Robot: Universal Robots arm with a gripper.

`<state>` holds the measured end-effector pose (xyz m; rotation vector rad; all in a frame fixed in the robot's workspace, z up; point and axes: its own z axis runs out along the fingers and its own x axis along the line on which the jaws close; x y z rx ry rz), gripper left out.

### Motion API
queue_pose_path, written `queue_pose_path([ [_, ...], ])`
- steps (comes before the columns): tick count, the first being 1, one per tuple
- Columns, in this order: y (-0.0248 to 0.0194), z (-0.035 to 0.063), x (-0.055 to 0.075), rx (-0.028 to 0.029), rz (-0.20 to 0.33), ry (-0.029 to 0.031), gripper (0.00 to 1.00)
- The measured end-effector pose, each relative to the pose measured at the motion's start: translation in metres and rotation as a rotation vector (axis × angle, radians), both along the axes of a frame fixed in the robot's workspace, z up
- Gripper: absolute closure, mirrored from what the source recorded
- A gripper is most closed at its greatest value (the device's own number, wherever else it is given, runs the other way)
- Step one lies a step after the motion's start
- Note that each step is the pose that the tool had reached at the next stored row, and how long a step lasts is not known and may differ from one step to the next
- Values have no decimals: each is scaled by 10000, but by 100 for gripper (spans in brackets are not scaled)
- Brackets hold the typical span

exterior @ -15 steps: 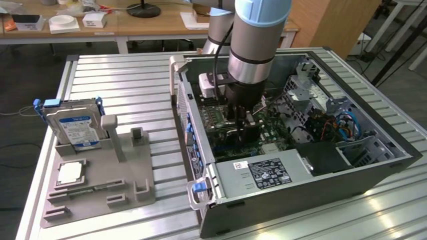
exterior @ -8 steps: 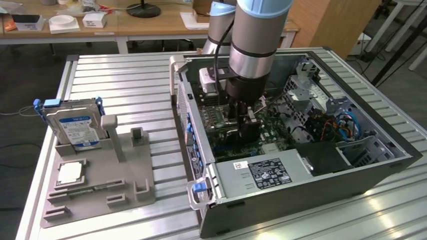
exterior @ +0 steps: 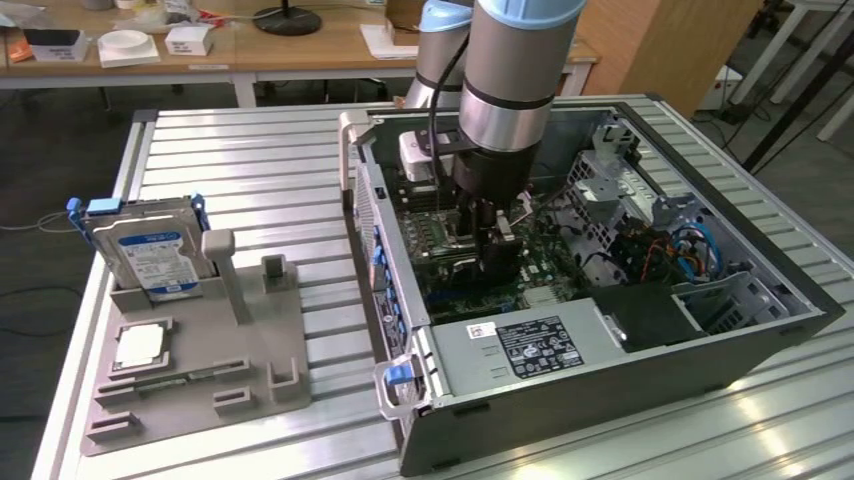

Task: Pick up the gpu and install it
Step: 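Insert the gpu into the slot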

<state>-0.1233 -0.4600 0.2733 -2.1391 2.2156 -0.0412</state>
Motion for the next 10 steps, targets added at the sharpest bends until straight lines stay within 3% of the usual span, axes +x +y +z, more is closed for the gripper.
queue_pose_path([
  [5,0,0,0,1,0,0,31],
  [10,0,0,0,0,0,0,55],
])
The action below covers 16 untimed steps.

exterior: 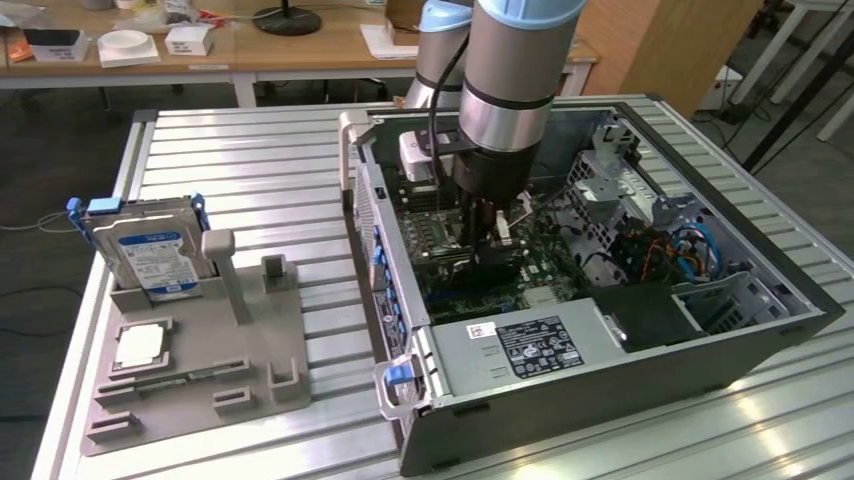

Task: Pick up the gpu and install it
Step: 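Insert the gpu into the slot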

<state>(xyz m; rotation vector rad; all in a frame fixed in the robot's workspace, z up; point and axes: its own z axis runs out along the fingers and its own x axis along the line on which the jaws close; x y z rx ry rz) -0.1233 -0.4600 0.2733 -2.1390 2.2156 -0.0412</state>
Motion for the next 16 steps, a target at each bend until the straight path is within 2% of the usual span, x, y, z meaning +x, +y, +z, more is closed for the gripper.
queue_pose_path([
  [1,0,0,0,0,0,0,55],
  [3,0,0,0,0,0,0,67],
  [6,0,0,0,0,0,0,72],
  [8,0,0,0,0,0,0,84],
  [9,0,0,0,0,0,0,84],
  [10,0,0,0,0,0,0,89],
  [16,1,-2,-8,-1,0,0,89],
])
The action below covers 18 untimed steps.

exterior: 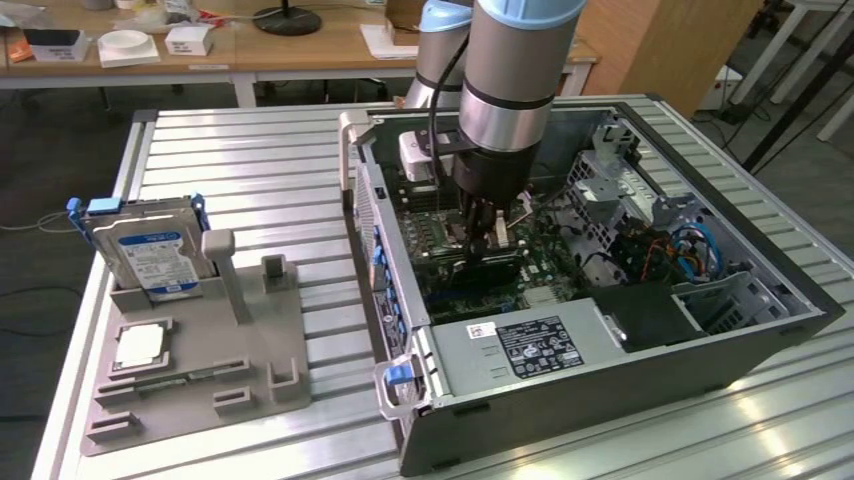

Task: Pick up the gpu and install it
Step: 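Insert the gpu into the slot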

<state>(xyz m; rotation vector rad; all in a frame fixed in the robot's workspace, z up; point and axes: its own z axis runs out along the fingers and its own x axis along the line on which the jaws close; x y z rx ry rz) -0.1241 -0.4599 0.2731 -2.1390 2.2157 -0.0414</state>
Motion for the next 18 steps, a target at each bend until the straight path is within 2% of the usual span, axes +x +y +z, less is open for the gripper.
queue_pose_path([
  [9,29,-11,-30,1,2,-10,89],
  [18,30,-11,-30,1,89,-10,89],
])
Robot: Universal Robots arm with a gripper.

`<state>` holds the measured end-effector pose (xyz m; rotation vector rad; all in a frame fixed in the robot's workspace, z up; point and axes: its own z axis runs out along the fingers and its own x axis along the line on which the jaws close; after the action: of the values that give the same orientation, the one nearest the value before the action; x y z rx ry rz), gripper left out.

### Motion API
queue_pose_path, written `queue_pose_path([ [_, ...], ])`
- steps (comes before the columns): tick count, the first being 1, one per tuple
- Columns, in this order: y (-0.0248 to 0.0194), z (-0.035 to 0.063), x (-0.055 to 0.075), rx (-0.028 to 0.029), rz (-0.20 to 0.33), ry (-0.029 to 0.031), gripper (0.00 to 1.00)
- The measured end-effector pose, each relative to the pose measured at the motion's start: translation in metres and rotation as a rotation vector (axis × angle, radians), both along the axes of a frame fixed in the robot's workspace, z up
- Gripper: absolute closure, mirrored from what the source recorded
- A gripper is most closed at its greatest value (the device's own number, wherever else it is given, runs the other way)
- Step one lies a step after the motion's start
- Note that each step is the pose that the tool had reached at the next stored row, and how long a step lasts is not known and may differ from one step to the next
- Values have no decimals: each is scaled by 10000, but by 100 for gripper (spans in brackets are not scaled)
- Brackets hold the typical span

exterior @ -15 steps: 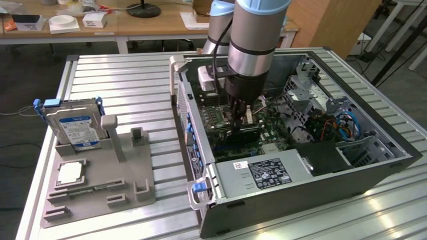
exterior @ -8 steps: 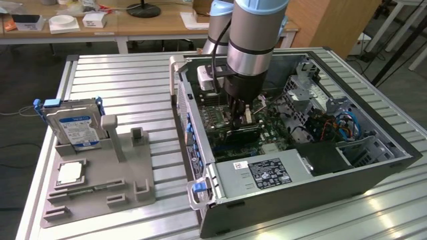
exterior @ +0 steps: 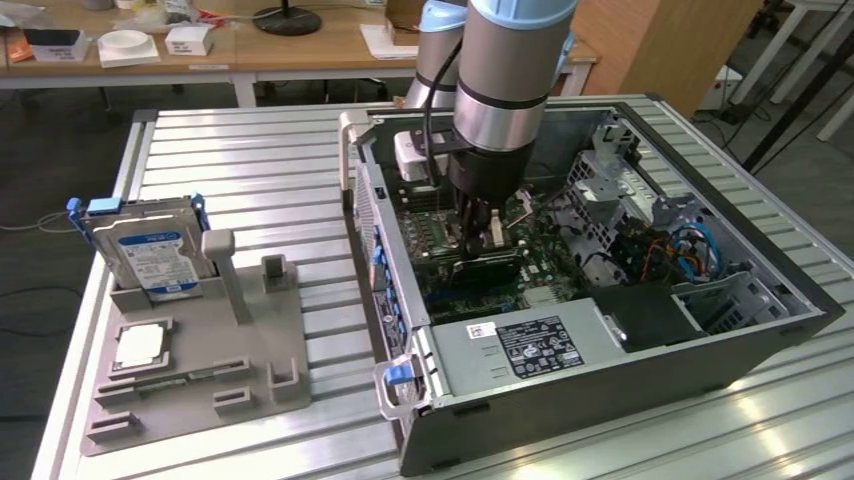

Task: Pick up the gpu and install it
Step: 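Insert the gpu into the slot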

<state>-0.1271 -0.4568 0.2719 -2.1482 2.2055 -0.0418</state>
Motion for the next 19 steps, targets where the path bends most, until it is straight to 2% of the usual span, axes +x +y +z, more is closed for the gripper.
queue_pose_path([
  [19,-2,-11,-3,0,175,1,89],
])
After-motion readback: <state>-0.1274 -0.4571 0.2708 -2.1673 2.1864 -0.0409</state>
